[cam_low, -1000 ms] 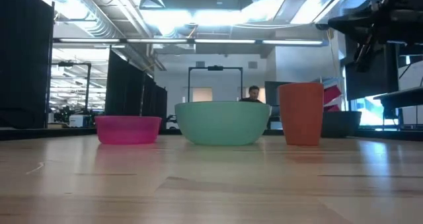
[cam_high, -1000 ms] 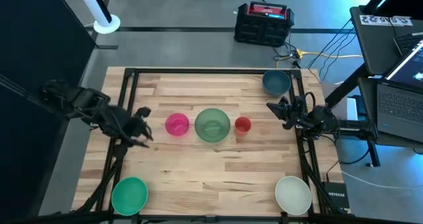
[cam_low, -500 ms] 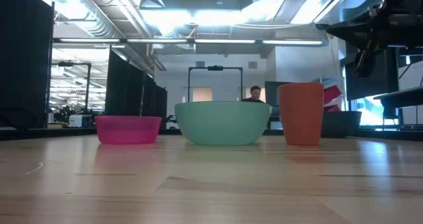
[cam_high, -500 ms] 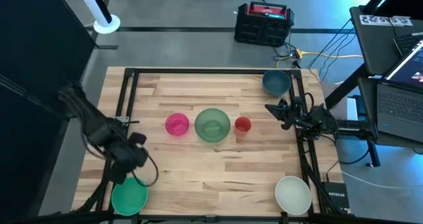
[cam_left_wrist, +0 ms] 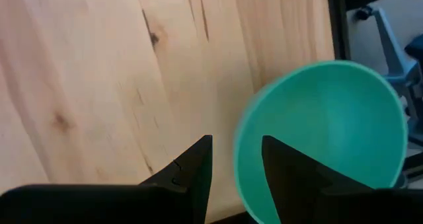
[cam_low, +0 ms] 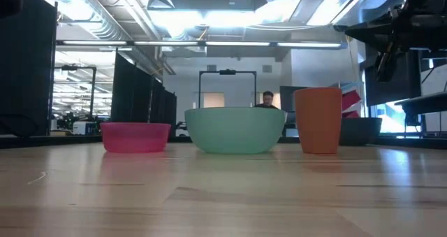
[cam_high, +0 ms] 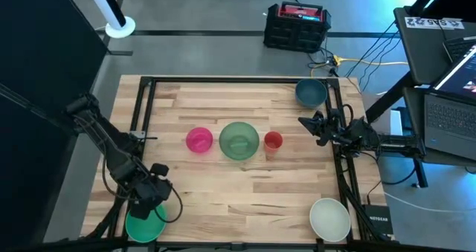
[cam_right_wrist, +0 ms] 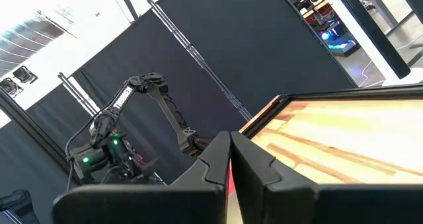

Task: Nest bowls inside each other
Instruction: Stack the light blue bowl on the green bowl

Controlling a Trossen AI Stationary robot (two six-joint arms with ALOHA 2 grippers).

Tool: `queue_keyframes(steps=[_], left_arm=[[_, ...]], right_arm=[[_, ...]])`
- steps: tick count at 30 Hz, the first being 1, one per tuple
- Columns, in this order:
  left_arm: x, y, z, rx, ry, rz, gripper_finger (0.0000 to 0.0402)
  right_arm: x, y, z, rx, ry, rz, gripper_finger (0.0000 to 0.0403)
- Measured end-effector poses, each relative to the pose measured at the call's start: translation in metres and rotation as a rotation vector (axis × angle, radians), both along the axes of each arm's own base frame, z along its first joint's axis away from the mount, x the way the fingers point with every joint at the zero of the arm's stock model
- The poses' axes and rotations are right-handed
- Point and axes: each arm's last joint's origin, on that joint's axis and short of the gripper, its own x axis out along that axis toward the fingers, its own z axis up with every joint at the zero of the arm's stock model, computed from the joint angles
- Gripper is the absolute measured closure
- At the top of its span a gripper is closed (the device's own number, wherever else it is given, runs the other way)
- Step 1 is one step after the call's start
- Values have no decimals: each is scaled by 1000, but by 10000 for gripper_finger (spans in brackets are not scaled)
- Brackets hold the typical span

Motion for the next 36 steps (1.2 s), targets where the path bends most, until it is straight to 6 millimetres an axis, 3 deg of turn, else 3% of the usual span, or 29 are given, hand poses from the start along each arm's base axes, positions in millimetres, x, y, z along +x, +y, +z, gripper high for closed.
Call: queue_keyframes(steps=[15, 29, 32, 36], left_arm=[[-16, -4, -39, 51, 97, -81, 287], [0, -27, -83, 44, 244, -139, 389], [6, -23, -80, 4, 269, -117, 399], [28, -1, -62, -81, 296, 6, 401]], right_arm=[[0, 0, 0, -5, 0, 0, 402], [0, 0, 1, -1, -6, 0, 402], [0, 0, 1, -1, -8, 0, 402], [0, 0, 1, 1, -8, 1, 402]])
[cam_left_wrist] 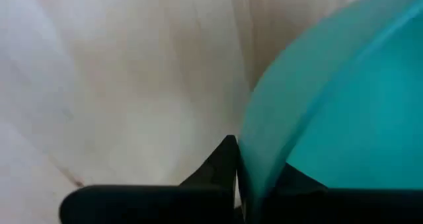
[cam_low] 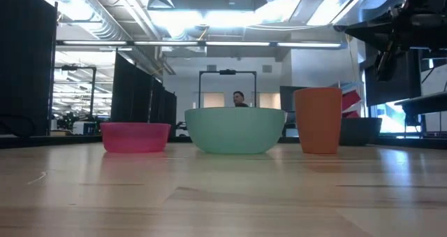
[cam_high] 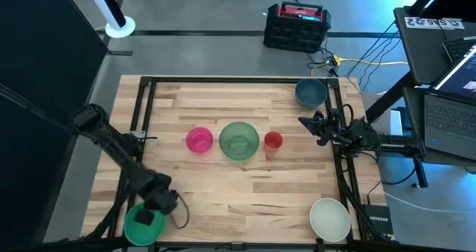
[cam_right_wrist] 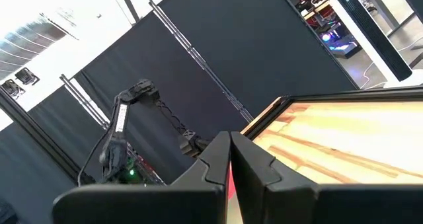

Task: Nest bowls inside each other
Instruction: Stack the light blue bowl on the green bowl

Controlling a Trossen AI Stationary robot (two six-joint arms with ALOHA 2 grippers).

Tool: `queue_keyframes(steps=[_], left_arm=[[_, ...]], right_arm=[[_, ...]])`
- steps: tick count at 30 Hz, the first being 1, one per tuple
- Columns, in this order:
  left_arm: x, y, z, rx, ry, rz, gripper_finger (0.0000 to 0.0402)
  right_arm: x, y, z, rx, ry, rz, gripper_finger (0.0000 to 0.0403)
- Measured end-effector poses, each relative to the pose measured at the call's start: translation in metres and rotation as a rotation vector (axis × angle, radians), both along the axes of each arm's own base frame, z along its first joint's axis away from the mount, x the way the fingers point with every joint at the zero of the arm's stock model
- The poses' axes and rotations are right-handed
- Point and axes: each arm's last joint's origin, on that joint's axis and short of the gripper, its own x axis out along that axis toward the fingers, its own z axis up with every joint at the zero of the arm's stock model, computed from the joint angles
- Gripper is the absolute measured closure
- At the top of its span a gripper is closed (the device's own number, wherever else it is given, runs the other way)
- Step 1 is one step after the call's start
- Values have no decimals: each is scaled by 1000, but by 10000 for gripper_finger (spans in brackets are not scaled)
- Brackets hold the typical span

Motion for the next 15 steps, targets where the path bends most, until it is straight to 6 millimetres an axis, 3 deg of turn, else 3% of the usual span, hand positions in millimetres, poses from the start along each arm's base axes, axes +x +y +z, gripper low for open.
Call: queue_keyframes(steps=[4, 9, 15], left_arm=[[34, 43, 24, -50, -30, 227, 401], [78, 113, 51, -65, -120, 458, 401], [135, 169, 79, 32, -184, 577, 401]], right_arm=[[0, 0, -1, 5, 7, 1, 402], [1, 0, -4, 9, 35, 10, 402], [2, 1, -9, 19, 86, 30, 402]])
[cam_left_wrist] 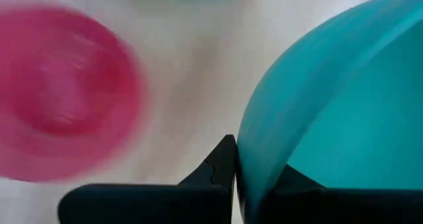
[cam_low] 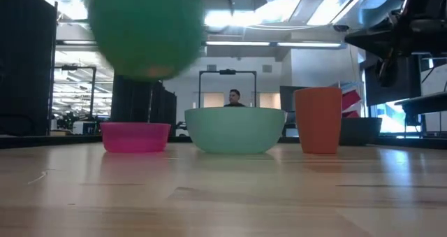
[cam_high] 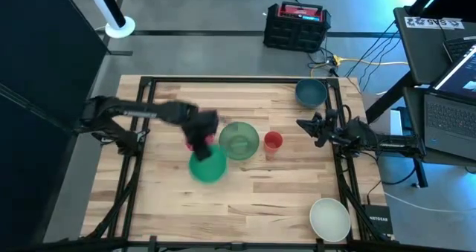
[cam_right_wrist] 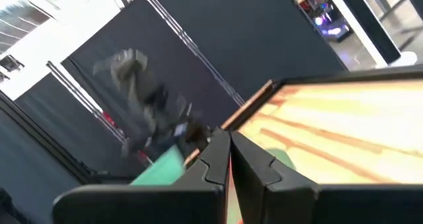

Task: Nest bowls inside each other
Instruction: Stack the light blue bowl on the green bowl

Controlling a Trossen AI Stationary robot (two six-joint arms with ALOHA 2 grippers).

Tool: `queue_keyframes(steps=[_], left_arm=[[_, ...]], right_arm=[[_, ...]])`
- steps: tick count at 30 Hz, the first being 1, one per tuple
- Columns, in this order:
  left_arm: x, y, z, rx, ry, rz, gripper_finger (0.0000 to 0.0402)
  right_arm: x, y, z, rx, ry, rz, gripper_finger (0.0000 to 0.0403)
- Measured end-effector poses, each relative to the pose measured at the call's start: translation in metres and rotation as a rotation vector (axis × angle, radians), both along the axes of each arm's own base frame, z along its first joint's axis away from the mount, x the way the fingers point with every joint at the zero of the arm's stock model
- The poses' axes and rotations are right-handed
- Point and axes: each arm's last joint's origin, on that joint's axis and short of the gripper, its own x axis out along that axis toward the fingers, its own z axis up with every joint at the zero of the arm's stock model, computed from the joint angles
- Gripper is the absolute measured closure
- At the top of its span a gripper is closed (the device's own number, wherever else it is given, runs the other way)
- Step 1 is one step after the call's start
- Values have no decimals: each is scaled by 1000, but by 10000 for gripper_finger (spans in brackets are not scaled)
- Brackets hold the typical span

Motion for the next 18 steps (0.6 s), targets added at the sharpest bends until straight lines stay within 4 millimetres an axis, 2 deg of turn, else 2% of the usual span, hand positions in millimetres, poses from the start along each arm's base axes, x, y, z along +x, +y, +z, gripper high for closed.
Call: queue_keyframes(steps=[4, 8, 13, 18], left_arm=[[29, 48, 15, 70, -8, 82, 401], [48, 103, 25, 138, -2, 161, 401], [80, 119, 9, 156, 8, 119, 402], [90, 121, -22, 116, 105, 75, 402]], right_arm=[[0, 0, -3, 7, 35, 13, 402], [1, 1, -5, 11, 50, 19, 402], [1, 0, -5, 11, 48, 18, 402], [1, 1, -5, 11, 47, 19, 402]])
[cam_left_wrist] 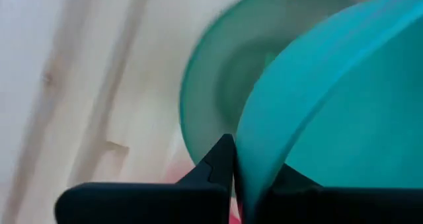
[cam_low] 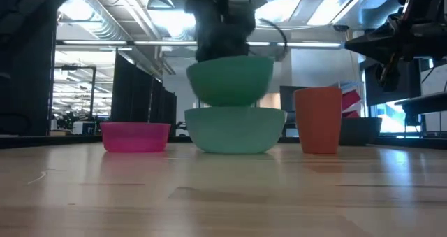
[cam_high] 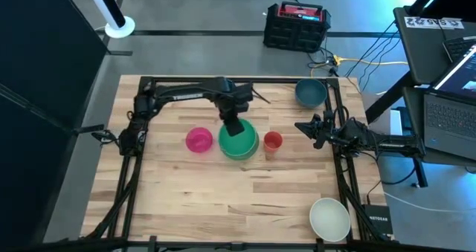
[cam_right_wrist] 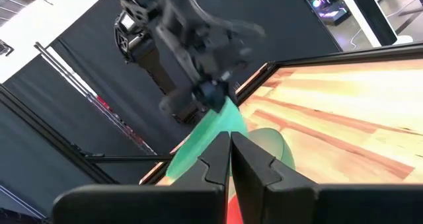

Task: Nest bowls inside each other
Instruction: Stack the light blue bowl on the green bowl

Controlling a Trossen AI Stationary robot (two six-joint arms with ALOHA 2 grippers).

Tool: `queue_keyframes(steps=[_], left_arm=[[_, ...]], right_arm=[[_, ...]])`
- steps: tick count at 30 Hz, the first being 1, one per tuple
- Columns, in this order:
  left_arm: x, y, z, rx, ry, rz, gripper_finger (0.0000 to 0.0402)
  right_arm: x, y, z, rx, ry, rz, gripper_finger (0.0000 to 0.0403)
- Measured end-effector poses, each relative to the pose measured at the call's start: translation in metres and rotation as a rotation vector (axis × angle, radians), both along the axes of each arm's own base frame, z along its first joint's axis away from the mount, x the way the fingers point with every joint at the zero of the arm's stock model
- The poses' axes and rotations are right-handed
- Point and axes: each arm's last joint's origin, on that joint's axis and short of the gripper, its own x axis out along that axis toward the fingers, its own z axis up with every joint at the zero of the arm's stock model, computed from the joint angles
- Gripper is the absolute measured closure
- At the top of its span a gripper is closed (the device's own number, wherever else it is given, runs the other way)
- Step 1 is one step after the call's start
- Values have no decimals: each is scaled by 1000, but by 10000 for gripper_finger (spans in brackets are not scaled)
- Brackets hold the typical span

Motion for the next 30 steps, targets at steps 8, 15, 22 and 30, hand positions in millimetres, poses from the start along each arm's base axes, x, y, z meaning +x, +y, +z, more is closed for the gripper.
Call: queue_keyframes(steps=[8, 15, 22, 30], left_arm=[[10, -2, -20, 3, 7, -108, 389], [17, -6, -22, 21, -46, -175, 349], [22, -9, -24, 35, -82, -229, 305], [19, -5, -16, 76, -92, -237, 278]], right_arm=[[0, 0, 0, 4, -2, 0, 402], [0, 0, 0, 10, -3, 1, 402], [0, 0, 0, 13, -4, 9, 402], [0, 0, 0, 13, -4, 9, 402]])
